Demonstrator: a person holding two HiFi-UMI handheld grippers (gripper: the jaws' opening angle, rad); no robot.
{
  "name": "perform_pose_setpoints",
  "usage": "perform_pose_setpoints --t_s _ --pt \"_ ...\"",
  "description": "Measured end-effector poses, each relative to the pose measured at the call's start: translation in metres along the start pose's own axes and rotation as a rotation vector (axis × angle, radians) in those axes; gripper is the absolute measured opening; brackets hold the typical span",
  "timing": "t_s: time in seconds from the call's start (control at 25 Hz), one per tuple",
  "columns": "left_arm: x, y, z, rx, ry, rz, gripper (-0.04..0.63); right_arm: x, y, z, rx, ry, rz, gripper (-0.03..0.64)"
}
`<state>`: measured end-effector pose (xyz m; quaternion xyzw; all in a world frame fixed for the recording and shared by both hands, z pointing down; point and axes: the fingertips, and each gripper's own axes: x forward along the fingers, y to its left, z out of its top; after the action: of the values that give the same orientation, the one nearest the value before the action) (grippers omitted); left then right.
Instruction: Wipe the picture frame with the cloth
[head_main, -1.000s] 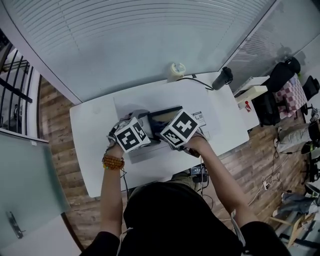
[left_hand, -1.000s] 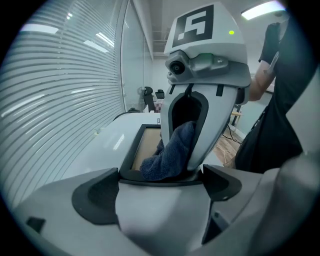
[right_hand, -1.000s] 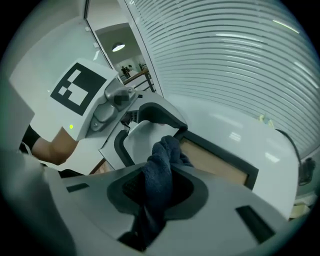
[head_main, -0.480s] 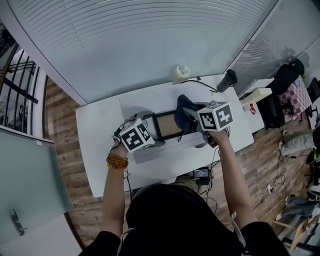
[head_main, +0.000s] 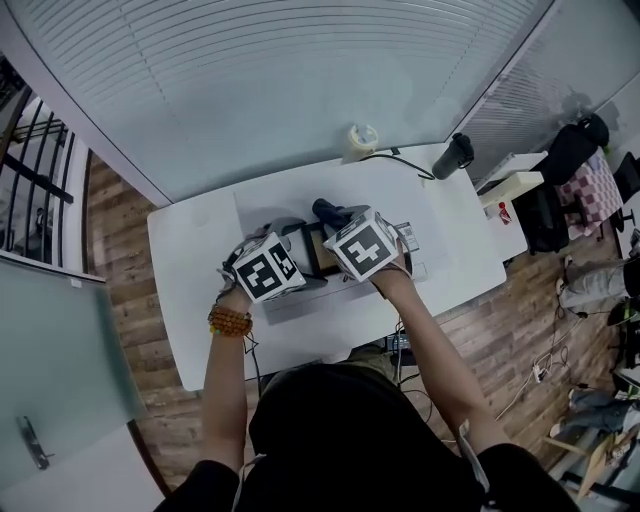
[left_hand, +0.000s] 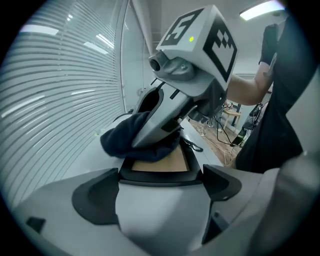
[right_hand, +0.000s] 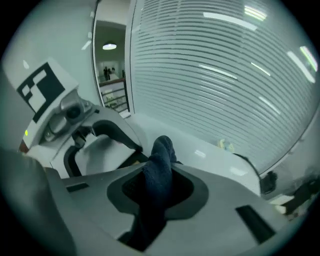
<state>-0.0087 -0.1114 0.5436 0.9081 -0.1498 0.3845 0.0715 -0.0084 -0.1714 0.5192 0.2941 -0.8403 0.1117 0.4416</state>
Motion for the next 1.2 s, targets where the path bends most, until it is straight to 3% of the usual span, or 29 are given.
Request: perform_pose_setpoints --t_s 0.08,0.24,0.32,0.4,0.52,0.56,0.6,0.64,0.72,0.84,0.92,1.04,1.2 --pt "0.001 0.0 0.001 0.001 -0.007 -0.002 0.517 0.005 0.021 0.011 0.08 -0.05 0.1 0.054" --pt "0.0 0.001 -0.002 0.006 -0.003 0.001 0.517 0.008 0.039 0.015 0.038 -0.025 0.132 0.054" --pt "0.001 0.0 -0.003 0.005 0.0 0.0 0.517 0.004 0.041 0.013 0.059 -0.032 0.197 0.054" --pt "0.0 -0.001 -0.002 0.005 -0.003 0.0 0.517 -0.005 0.049 0.007 0.104 -0.042 0.334 0.054" --pt "0.0 -0.003 -0.001 0.004 -0.006 -0.002 0.517 -0.036 0.069 -0.001 0.203 -0.107 0.634 0.054" --pt "-0.001 -0.003 -0.001 0.005 -0.005 -0.004 0.517 -0.048 0.069 0.0 0.242 -0.157 0.697 0.054" --pt "-0.001 -0.003 0.0 0.005 -0.005 -0.003 0.517 -0.059 0.06 0.002 0.282 -0.208 0.705 0.054" --pt "-0.001 -0.002 0.0 0.005 -0.005 -0.002 0.517 -0.067 0.044 0.001 0.314 -0.248 0.651 0.054" --pt "-0.001 -0.002 0.001 0.002 -0.003 0.001 0.517 -0.076 0.002 -0.01 0.311 -0.264 0.407 0.054" --pt "-0.001 -0.002 0.001 0.006 -0.007 0.0 0.517 -0.086 -0.047 -0.038 0.159 -0.166 -0.015 0.055" --pt "-0.001 -0.002 -0.001 0.0 -0.003 -0.001 0.517 -0.081 -0.053 -0.053 0.034 -0.076 -0.169 0.054" --pt "-0.001 0.0 -0.002 -0.011 0.0 0.0 0.517 -0.055 -0.031 -0.066 -0.036 0.026 -0.15 0.054" --pt "0.001 -0.001 -0.001 -0.009 -0.002 -0.001 0.517 -0.033 0.006 -0.06 -0.002 0.063 -0.03 0.054"
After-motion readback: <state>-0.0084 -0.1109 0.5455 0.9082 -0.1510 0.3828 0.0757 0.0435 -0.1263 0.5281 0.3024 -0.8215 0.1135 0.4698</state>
